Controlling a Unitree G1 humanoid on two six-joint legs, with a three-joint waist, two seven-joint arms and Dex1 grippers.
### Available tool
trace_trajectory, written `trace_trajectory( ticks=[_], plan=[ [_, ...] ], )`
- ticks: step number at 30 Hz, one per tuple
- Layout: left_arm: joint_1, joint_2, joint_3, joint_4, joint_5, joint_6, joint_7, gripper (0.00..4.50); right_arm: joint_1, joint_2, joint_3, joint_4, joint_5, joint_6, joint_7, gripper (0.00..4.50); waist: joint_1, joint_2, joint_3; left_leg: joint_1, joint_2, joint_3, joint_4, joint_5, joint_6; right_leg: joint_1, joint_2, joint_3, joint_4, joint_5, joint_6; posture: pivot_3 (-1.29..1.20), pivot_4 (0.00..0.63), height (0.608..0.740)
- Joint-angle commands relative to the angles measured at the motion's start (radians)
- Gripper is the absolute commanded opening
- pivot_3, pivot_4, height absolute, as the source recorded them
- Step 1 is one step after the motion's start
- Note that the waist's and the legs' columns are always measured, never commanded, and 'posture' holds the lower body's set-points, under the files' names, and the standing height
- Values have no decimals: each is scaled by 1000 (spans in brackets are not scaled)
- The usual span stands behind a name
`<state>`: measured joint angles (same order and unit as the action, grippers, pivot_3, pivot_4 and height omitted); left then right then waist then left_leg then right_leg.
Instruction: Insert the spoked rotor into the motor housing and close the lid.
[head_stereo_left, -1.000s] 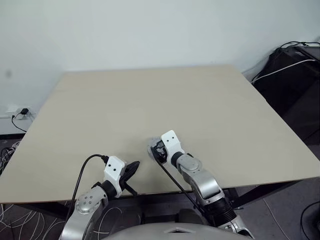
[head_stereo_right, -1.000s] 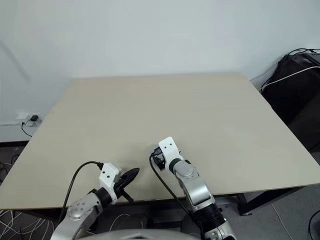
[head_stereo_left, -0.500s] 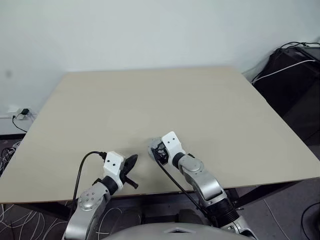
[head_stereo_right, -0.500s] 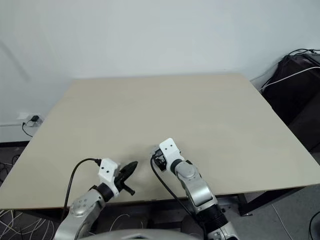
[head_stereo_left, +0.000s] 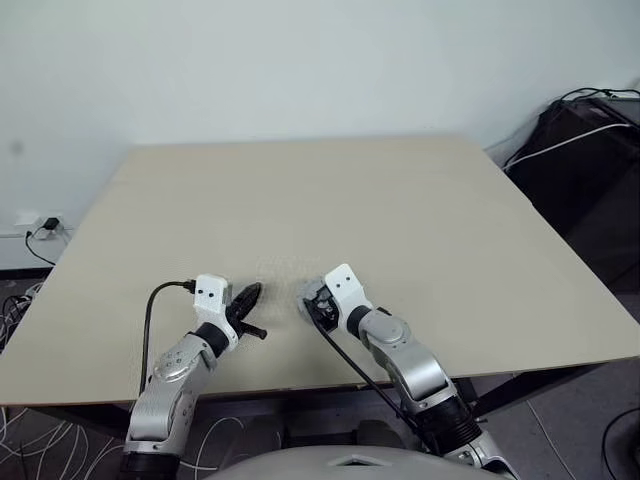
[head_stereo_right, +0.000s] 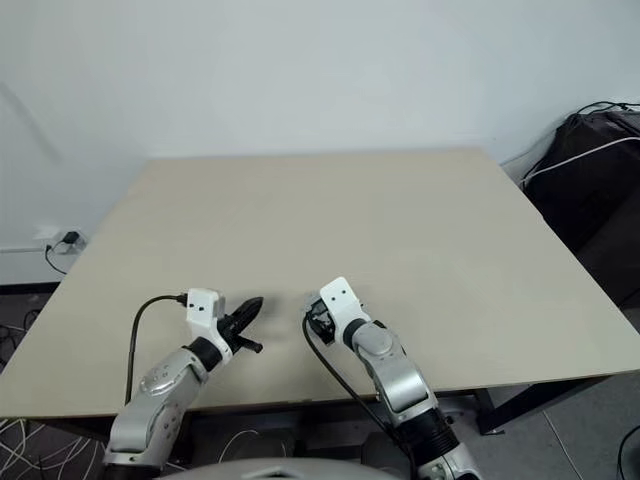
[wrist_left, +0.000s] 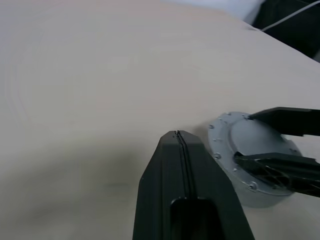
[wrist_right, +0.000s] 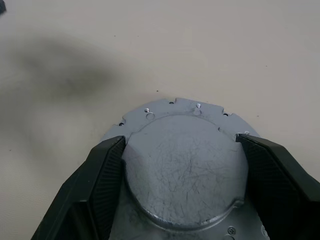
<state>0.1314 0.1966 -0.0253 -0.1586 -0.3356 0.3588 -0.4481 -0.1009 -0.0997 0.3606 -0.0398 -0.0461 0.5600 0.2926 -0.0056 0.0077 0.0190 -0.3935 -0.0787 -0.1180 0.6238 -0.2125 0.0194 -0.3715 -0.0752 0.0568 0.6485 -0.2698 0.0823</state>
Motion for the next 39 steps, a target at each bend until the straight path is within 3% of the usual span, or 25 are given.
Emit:
trace_trajectory(
  ticks=[1,8,17,39],
  plan=[
    [-83,-10,7,41,-61,87,-26,0,4,-5,6,10,-2,35,10,3266,-1,0,0,0,0,0,0,0,0,0,0,0,0,-1,2,0,0,740],
    [-251,-9,20,174,-114,272,-38,0,-6,0,3,0,0,39,11,3266,-4,-1,-1,0,0,-1,1,0,0,0,1,0,0,2,6,0,0,740],
    [-380,-12,-12,300,-99,336,-86,0,-2,4,0,-12,0,39,7,3266,-6,-1,-1,0,0,-1,1,1,-1,0,1,0,0,5,2,0,0,740],
    [-436,-44,-107,365,-2,415,-67,0,16,10,2,-45,6,45,3,3266,-4,-2,-1,0,0,-2,1,0,-1,1,1,0,0,5,2,0,0,740]
  ],
)
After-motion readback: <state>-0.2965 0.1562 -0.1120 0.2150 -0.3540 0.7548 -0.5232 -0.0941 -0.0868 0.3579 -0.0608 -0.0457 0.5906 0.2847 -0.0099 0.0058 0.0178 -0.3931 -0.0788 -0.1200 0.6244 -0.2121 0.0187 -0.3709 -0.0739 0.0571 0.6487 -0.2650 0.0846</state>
